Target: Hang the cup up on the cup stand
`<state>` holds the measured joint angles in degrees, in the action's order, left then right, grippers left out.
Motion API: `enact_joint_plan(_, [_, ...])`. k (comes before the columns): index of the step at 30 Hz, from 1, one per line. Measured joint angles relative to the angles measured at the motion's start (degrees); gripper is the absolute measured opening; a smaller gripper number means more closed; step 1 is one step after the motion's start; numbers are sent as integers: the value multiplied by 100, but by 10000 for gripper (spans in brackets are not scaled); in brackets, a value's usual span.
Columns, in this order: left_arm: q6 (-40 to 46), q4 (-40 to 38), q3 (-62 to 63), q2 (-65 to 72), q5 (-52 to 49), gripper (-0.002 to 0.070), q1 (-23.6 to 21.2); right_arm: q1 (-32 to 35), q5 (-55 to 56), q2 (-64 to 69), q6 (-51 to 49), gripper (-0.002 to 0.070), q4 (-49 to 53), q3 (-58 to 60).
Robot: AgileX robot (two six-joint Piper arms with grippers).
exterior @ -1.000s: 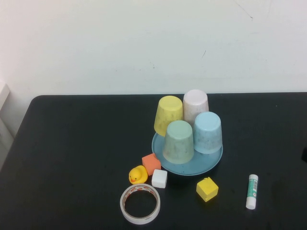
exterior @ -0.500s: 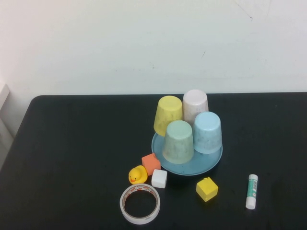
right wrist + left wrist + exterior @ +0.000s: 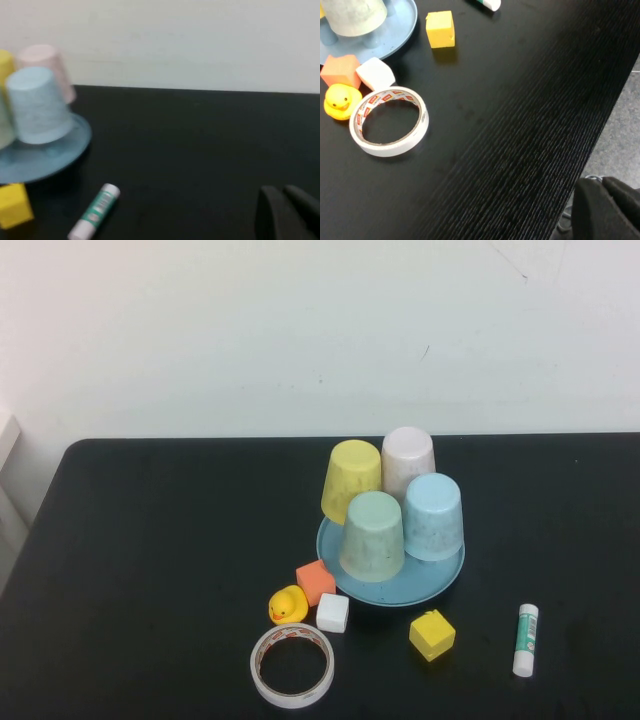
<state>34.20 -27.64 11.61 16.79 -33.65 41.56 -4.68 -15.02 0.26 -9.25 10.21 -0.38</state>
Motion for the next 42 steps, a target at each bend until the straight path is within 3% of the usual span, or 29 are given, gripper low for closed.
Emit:
enact_joint_plan(6, [0,0,0,0,-9,-1,0,468,-129,-100,-53,1,13,188])
enact_joint_plan(20, [0,0,0,0,-9,-1,0,723,-392,-100,-75,1,138,168])
enact_joint_plan(42, [0,0,0,0,-9,-1,0,756,-443,-100,-75,0,46,155])
